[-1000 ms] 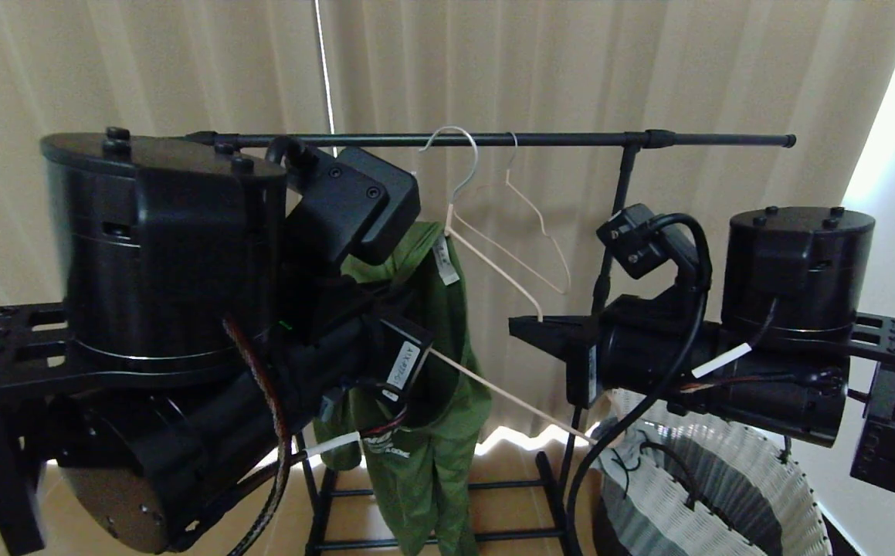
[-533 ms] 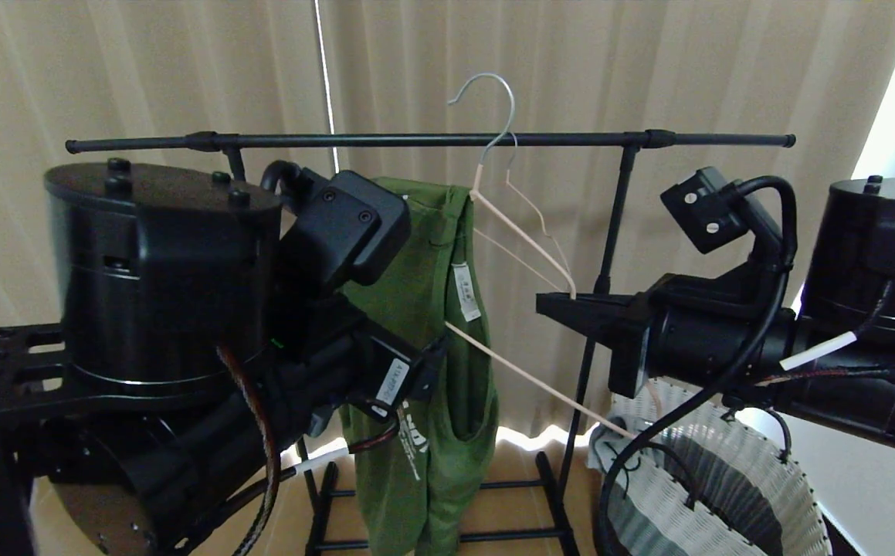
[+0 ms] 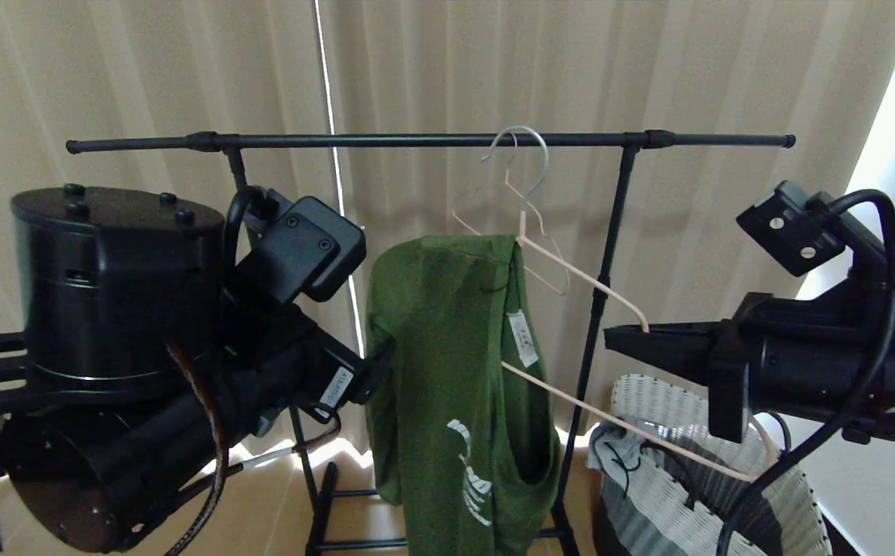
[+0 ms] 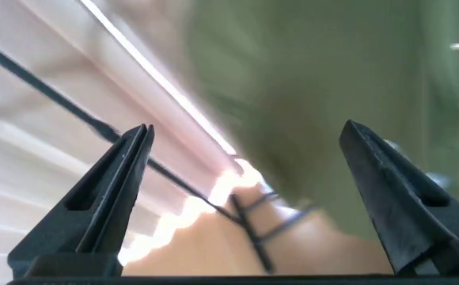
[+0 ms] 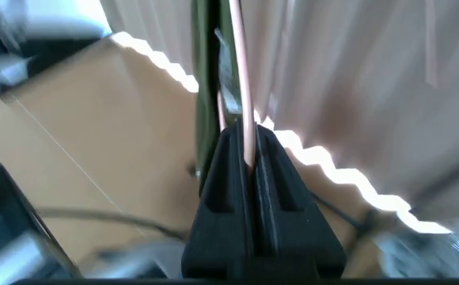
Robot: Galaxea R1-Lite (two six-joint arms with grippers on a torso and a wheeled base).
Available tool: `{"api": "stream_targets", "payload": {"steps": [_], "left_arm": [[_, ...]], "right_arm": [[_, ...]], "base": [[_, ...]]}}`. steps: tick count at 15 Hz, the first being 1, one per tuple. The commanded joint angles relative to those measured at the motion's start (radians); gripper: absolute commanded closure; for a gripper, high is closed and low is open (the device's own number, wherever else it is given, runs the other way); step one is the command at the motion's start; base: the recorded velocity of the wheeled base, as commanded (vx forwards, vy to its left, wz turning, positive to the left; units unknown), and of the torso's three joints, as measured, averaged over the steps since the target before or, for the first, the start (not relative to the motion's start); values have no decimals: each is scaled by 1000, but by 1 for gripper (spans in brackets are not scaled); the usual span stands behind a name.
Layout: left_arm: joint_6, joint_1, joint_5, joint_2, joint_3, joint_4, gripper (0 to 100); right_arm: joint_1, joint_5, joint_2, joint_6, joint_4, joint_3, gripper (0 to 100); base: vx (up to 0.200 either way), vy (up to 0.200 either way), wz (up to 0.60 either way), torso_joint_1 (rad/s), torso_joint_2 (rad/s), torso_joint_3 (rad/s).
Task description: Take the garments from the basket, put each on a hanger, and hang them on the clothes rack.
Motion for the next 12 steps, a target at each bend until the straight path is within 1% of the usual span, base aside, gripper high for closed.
{"api": "stream_targets", "payload": {"steps": [1, 3, 4, 5, 6, 8, 10, 12], "left_arm": [[33, 31, -42, -14, -6, -28, 0], [91, 74, -177, -14, 5, -97, 0], [127, 97, -258, -16, 17, -118, 0], [148, 107, -306, -17, 20, -134, 0], [194, 146, -418, -14, 31, -180, 0], [277, 216, -587, -10, 40, -241, 0], [311, 232, -634, -8, 40, -255, 0], [325, 232, -651, -7, 36, -269, 0]], "right_arm": [[-12, 10, -66, -15, 40, 6, 100], [-12, 90, -94, -38, 81, 9, 100], [-12, 128, -102, -51, 84, 9, 100], [-12, 144, -102, -55, 84, 7, 100], [-12, 162, -97, -71, 84, 9, 100], [-12, 188, -79, -88, 84, 6, 100], [-12, 199, -59, -88, 81, -2, 100], [-10, 231, -31, -98, 74, -13, 100]], "base": [[0, 0, 0, 0, 0, 0], [0, 0, 0, 0, 0, 0], [0, 0, 0, 0, 0, 0], [0, 0, 0, 0, 0, 0], [0, 0, 0, 0, 0, 0], [0, 0, 0, 0, 0, 0], [0, 0, 0, 0, 0, 0], [0, 0, 0, 0, 0, 0]]}}
